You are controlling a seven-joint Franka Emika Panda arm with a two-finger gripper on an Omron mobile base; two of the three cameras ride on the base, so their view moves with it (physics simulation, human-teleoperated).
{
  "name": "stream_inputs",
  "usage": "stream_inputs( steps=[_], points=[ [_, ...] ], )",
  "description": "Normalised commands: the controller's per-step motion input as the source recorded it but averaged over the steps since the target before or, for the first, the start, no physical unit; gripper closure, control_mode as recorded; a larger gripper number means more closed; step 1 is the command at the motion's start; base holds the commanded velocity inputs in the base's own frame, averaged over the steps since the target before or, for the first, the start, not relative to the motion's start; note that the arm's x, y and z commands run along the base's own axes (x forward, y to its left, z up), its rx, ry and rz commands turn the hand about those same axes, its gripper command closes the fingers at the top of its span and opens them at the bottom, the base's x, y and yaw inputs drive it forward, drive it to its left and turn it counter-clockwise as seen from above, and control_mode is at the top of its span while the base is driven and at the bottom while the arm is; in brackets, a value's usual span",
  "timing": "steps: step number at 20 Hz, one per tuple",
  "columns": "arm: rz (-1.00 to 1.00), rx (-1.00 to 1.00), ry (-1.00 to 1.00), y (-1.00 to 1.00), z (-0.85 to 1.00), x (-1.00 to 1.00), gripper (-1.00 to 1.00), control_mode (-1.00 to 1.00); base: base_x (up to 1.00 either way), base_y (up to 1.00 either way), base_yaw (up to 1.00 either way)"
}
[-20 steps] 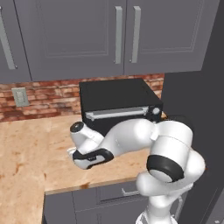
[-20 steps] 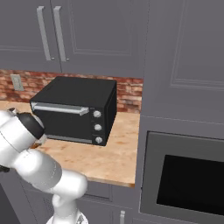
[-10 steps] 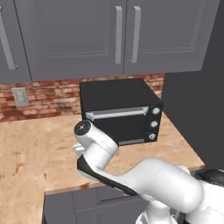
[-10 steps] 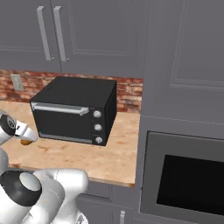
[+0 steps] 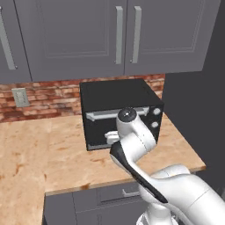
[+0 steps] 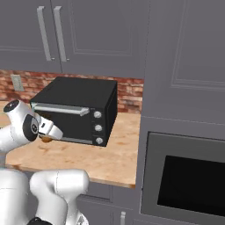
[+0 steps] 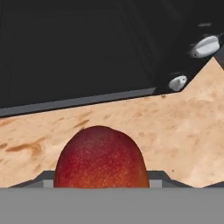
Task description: Place the mango in the correct fridge rack based on whether it is a fruit or vegetable. Finally, close the fridge door.
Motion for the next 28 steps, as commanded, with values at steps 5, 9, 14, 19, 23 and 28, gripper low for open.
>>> stream_inputs(
  steps=[5, 9, 14, 19, 23, 28],
  points=[
    [-0.01, 0.14, 0.12, -0.83, -0.15, 0.11, 1.0, -1.0, 0.0, 0.0, 0.0],
    [-0.01, 0.03, 0.21, -0.14, -0.39, 0.19, 1.0, -1.0, 0.0, 0.0, 0.0],
    [0.0, 0.0, 0.04, 0.0, -0.11, -0.04, 1.0, 1.0, -0.32, 0.0, 0.0],
    [0.0, 0.0, 0.0, 0.0, 0.0, 0.0, 1.0, 1.0, -1.0, 0.09, -0.05],
    [0.0, 0.0, 0.0, 0.0, 0.0, 0.0, 1.0, 1.0, -1.0, 0.11, -0.07],
    [0.0, 0.0, 0.0, 0.0, 0.0, 0.0, 1.0, 1.0, -1.0, -0.11, -0.12]
  ],
)
